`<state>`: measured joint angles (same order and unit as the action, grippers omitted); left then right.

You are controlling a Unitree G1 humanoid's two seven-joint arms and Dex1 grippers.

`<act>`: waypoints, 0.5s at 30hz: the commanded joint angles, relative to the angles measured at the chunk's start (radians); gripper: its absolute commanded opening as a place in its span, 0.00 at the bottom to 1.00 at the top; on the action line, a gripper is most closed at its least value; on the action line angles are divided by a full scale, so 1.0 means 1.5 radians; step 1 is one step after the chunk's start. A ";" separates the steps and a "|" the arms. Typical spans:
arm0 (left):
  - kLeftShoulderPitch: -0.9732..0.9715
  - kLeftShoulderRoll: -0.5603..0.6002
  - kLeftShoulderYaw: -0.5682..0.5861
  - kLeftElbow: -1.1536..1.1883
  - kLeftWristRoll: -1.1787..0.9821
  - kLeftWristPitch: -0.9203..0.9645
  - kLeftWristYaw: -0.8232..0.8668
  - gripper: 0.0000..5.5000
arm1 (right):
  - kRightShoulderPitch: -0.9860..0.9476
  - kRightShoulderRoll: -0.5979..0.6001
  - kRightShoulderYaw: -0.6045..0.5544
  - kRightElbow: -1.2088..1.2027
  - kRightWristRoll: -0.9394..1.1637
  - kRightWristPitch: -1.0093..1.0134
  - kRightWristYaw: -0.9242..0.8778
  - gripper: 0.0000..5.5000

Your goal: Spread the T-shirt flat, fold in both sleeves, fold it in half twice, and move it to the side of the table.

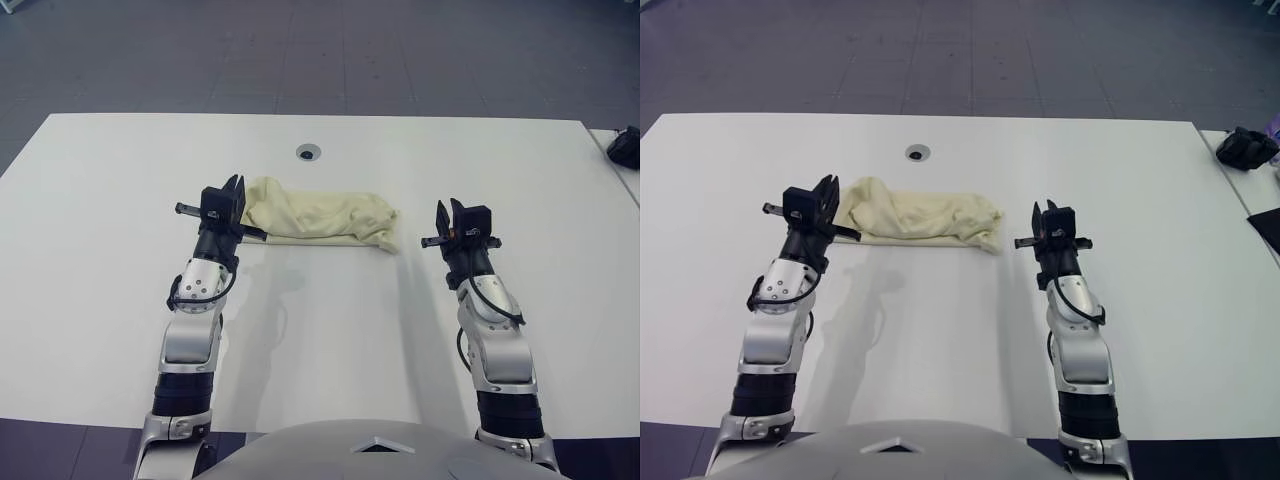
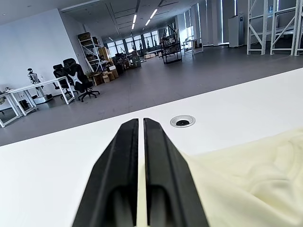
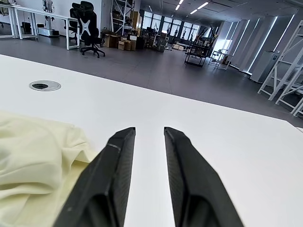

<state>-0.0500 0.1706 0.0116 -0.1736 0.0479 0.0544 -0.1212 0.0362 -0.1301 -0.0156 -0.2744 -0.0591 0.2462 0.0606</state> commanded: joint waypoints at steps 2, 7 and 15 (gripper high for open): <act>0.008 -0.001 0.007 0.002 -0.002 0.009 0.006 0.11 | 0.002 0.000 0.005 -0.017 -0.001 0.010 0.002 0.17; 0.003 -0.008 0.009 0.009 0.000 0.001 0.022 0.05 | -0.005 -0.006 -0.004 -0.009 -0.001 0.012 0.002 0.24; -0.010 -0.025 0.006 0.028 0.002 -0.014 0.042 0.07 | -0.042 -0.013 -0.014 0.021 0.005 0.001 0.005 0.14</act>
<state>-0.0478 0.1333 0.0127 -0.1419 0.0475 0.0417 -0.0674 -0.0038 -0.1441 -0.0275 -0.2537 -0.0568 0.2458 0.0673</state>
